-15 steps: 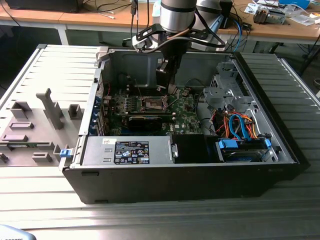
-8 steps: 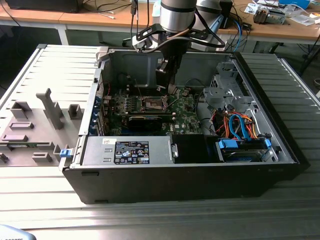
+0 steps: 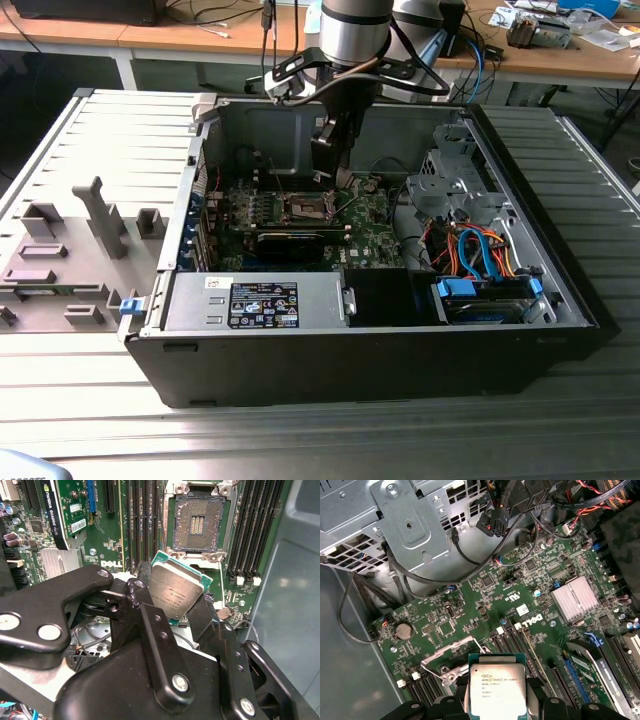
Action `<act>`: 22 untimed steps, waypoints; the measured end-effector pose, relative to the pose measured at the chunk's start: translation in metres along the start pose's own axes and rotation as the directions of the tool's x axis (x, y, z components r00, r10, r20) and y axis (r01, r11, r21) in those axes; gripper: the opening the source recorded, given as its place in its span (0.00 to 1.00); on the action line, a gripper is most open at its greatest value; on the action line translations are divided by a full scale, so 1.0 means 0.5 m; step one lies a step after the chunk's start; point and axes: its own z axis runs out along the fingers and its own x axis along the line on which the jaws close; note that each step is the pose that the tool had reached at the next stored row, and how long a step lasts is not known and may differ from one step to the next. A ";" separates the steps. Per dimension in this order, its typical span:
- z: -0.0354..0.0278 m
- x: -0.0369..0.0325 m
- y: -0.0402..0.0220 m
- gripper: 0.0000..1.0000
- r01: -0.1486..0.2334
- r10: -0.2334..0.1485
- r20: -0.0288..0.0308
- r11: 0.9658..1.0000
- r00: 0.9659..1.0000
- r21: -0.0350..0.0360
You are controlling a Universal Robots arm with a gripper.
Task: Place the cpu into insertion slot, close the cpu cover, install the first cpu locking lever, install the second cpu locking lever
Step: 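Place the cpu into insertion slot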
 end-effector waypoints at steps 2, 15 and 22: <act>0.000 0.000 0.000 0.54 -0.002 0.002 0.000 1.000 1.000 0.000; 0.000 0.000 0.000 0.54 -0.016 0.016 0.000 1.000 1.000 0.001; 0.000 0.000 0.000 0.54 -0.023 0.023 0.000 1.000 1.000 0.001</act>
